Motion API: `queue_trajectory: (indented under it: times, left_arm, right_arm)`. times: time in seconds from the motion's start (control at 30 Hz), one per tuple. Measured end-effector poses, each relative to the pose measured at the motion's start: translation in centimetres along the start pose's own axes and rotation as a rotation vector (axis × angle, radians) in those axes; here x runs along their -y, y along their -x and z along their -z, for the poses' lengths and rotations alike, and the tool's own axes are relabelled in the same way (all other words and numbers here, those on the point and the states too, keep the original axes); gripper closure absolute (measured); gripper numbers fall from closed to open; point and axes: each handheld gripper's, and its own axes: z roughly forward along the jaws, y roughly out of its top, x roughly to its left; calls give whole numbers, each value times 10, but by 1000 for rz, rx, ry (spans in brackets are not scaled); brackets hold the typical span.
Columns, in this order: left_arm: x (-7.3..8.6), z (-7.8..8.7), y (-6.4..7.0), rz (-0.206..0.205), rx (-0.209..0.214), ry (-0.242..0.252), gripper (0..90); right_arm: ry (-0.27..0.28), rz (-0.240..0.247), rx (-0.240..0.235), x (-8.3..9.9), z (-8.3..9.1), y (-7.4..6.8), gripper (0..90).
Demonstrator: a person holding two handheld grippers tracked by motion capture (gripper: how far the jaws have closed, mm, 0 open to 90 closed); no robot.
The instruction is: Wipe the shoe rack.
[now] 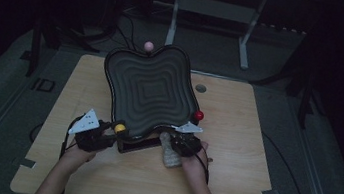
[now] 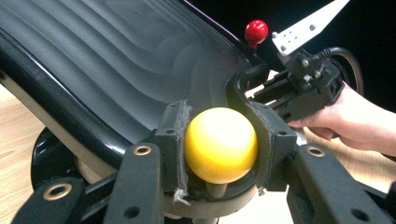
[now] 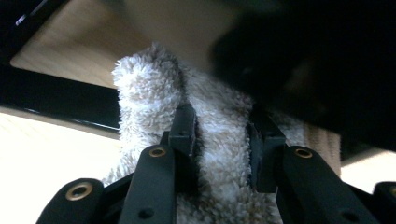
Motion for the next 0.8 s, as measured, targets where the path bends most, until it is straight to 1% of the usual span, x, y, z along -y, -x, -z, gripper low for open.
queue_trajectory:
  times: [0.07,0.17,0.2,0.23,0.3,0.33,0.37,0.4,0.43,0.47,0.5,0.53,0.57,0.6,0.67,0.7,0.8]
  left_arm:
    - [0,0,0,1,0,1,601]
    - [0,0,0,1,-1,0,601]
    - [0,0,0,2,-2,1,601]
    - [0,0,0,1,-2,0,601]
    - [0,0,1,2,-4,-2,600]
    - [0,0,1,3,-5,-2,601]
    - [0,0,1,4,-5,0,600]
    - [0,0,1,4,-5,0,601]
    - [0,0,1,5,-6,-1,601]
    - [0,0,1,6,-7,-2,600]
    - [0,0,1,5,-7,-1,601]
    - [0,0,1,5,-6,0,601]
    - [0,0,1,6,-5,0,601]
    - [0,0,1,5,-5,-1,601]
    - [0,0,1,6,-6,1,600]
    - [0,0,1,7,-5,0,601]
    - [0,0,1,8,-6,1,601]
  right_arm:
    - [6,6,-49,-2,-2,-11,677]
    - [22,61,-91,-6,-5,-37,674]
    - [28,83,-108,-7,-6,-49,672]
    - [28,118,-132,-9,-7,-63,669]
    - [32,159,-173,-13,-8,-84,664]
    - [31,187,-189,-14,-9,-94,657]
    - [31,219,-218,-16,-10,-107,634]
    - [33,242,-205,-17,-10,-115,621]
    - [35,261,-182,-18,-10,-120,614]
    - [38,268,-178,-18,-11,-121,608]
    - [41,261,-185,-18,-11,-119,605]
    - [47,249,-205,-17,-12,-116,602]
    - [55,256,-216,-16,-12,-113,601]
    - [58,269,-217,-14,-12,-111,600]
    - [65,299,-203,-10,-11,-106,590]
    - [64,299,-206,-10,-11,-104,589]
    - [51,309,-166,-7,-9,-92,579]
